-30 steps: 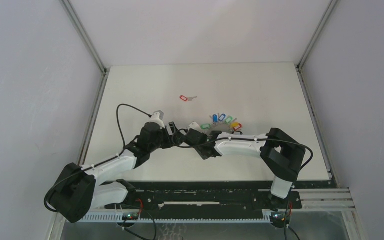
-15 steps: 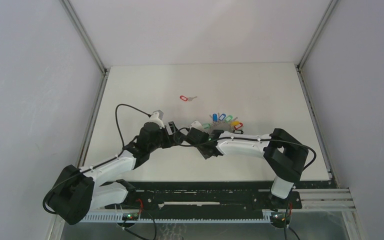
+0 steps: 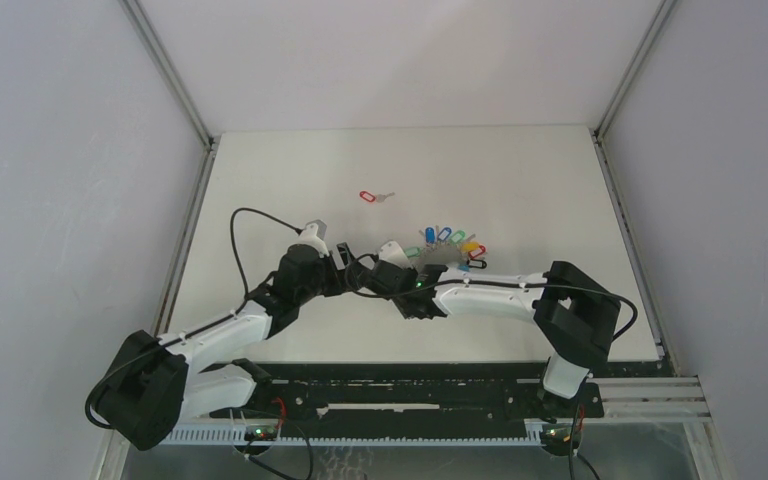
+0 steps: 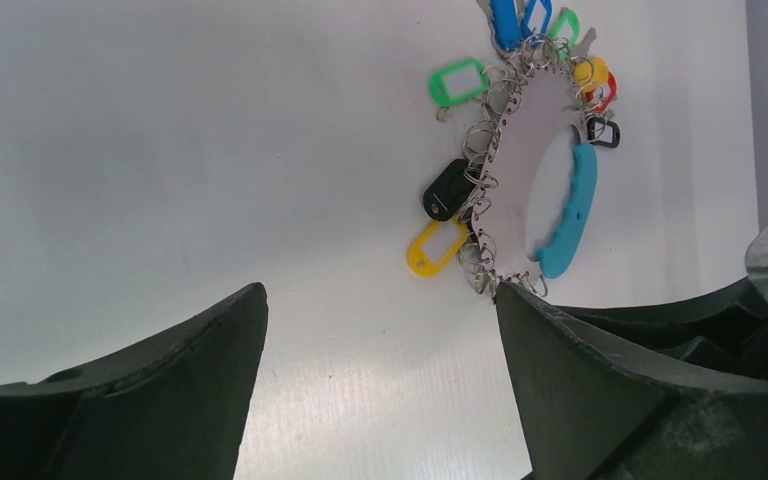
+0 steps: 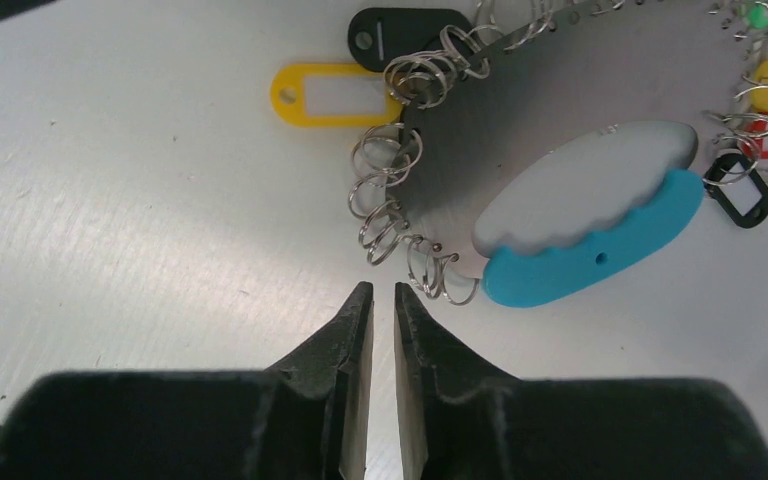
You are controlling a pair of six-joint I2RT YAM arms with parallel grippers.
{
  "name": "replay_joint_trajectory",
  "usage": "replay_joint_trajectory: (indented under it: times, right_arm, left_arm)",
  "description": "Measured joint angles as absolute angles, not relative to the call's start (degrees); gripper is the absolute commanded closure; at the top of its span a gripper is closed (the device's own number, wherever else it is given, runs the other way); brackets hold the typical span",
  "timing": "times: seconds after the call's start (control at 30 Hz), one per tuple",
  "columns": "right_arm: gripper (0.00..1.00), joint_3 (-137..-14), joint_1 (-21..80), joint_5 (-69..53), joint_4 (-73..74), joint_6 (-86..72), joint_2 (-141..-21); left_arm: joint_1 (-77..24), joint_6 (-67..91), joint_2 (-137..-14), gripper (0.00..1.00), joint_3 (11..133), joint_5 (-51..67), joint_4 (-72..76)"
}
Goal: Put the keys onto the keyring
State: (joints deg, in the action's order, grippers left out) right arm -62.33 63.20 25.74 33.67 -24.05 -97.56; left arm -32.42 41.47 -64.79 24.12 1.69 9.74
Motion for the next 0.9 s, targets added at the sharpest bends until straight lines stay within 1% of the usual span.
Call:
replay_joint_trajectory:
  times: [0.17,0.9]
  right_arm:
    - [0.88,-62.3,63.2,28.0,32.4,-26.2,-97.6]
    - [0.88,-62.3,62.6,28.5,30.2,-31.0,-101.1]
  left_arm:
    - [-32.4,41.5,-64.7,0.12,24.1,1.7,9.7]
    - [-32.4,41.5,-63.9,0.11,24.1,1.7,9.7]
